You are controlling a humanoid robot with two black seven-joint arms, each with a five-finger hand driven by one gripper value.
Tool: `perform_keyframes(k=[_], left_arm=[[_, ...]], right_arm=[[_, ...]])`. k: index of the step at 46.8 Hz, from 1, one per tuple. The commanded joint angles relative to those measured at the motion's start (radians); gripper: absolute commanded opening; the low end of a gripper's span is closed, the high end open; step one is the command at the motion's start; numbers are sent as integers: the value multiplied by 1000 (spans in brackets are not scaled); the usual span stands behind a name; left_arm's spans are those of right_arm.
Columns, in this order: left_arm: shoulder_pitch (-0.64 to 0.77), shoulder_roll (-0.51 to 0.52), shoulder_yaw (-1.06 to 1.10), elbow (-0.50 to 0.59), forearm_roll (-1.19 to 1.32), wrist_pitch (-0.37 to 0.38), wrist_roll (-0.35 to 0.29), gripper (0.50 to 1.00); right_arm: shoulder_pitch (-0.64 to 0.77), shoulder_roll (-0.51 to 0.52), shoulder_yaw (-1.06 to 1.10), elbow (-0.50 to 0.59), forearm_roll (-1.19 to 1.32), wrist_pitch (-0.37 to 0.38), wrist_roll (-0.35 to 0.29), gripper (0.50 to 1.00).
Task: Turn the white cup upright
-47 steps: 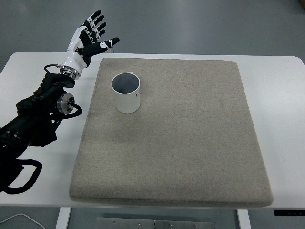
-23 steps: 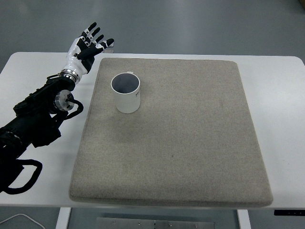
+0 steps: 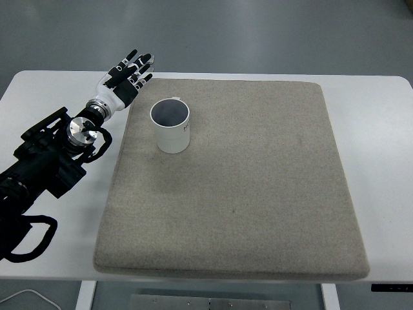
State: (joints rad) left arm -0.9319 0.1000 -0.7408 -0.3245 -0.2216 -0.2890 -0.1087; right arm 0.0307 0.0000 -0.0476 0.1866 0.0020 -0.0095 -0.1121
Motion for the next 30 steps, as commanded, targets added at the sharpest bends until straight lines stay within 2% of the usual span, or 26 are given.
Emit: perform_keyframes(k=[1, 18, 30], left_arm=[[-1, 3, 1, 2, -50, -28, 1, 994], [-7, 1, -121, 2, -93, -41, 1, 994], [-25, -5, -123, 5, -93, -30, 0, 992]], right_arm=[[0, 0, 2, -1, 0, -1, 0, 930], [0, 0, 6, 1, 3, 8, 0, 930], [2, 0, 8, 1, 4, 9, 2, 930]])
